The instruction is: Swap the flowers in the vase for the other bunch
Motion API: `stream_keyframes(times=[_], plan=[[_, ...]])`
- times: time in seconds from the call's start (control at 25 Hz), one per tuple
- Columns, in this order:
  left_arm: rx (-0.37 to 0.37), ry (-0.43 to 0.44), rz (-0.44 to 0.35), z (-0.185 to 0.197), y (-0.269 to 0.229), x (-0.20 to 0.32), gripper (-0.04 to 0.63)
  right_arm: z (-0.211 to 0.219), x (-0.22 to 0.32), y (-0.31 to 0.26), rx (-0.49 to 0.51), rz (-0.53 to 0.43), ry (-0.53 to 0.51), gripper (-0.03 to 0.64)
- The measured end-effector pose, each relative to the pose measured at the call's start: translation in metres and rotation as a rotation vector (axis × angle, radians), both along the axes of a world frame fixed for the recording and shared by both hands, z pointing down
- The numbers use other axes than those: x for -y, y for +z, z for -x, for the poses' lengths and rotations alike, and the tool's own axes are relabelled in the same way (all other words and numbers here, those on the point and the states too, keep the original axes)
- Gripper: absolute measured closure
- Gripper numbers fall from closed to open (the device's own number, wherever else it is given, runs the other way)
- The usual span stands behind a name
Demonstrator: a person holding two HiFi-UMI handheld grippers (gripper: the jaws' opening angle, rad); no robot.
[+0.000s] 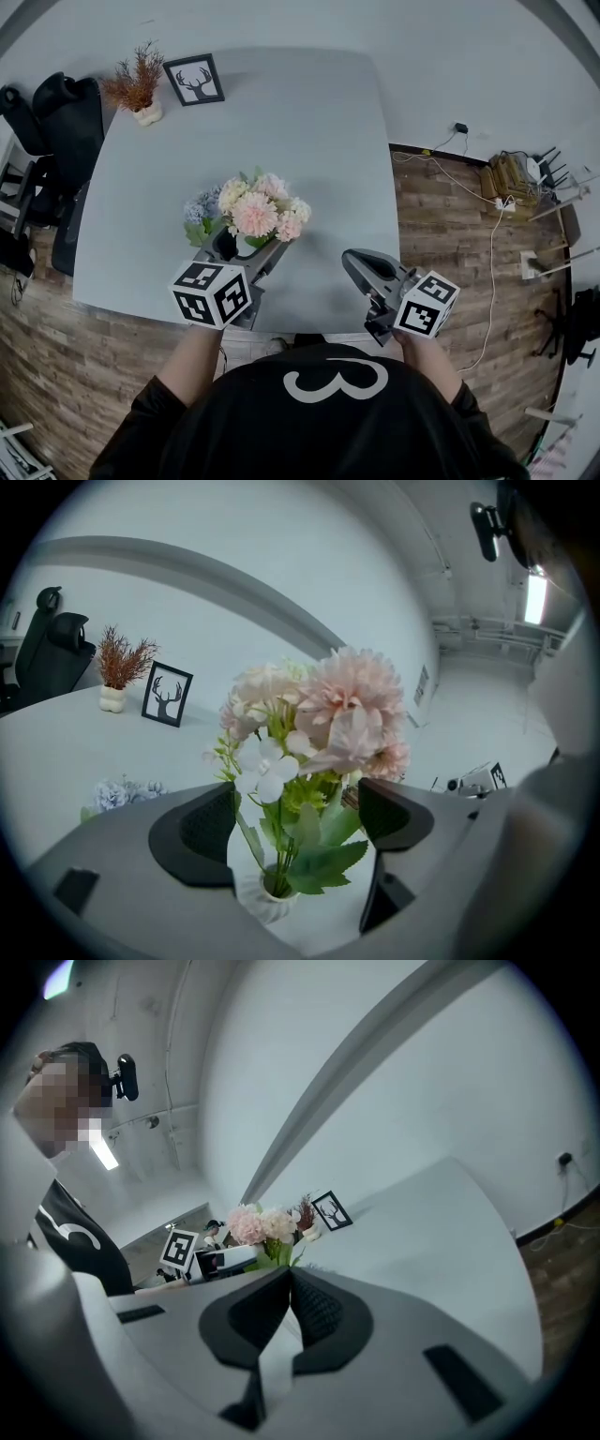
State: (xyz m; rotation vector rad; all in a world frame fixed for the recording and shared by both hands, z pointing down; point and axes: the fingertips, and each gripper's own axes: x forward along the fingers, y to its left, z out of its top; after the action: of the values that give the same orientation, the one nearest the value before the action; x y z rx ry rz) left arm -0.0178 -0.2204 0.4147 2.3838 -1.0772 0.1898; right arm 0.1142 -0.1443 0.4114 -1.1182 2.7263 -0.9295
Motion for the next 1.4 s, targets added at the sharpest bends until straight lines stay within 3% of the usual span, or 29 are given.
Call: stream_keyframes(times=[0.6,0.96,1.4], plan=[[-0.086,-0.031,0.007,-0.002,-0.005,-0.001,0.429,-0.01,-0.015,0.008,0.006,0.026,0.048,0.607],[-0.085,-0.027,0.0,-0.001,-0.008,-0.007,0.495,-0.007,-0.022,0.013,-0.01,0.039,0.059,0.607],[-0.1,-0.008,-0.079,0.0,-0.032,-0.013,0.525,0.0,-0.027,0.015,-0.002,0.041,0.061,0.607]])
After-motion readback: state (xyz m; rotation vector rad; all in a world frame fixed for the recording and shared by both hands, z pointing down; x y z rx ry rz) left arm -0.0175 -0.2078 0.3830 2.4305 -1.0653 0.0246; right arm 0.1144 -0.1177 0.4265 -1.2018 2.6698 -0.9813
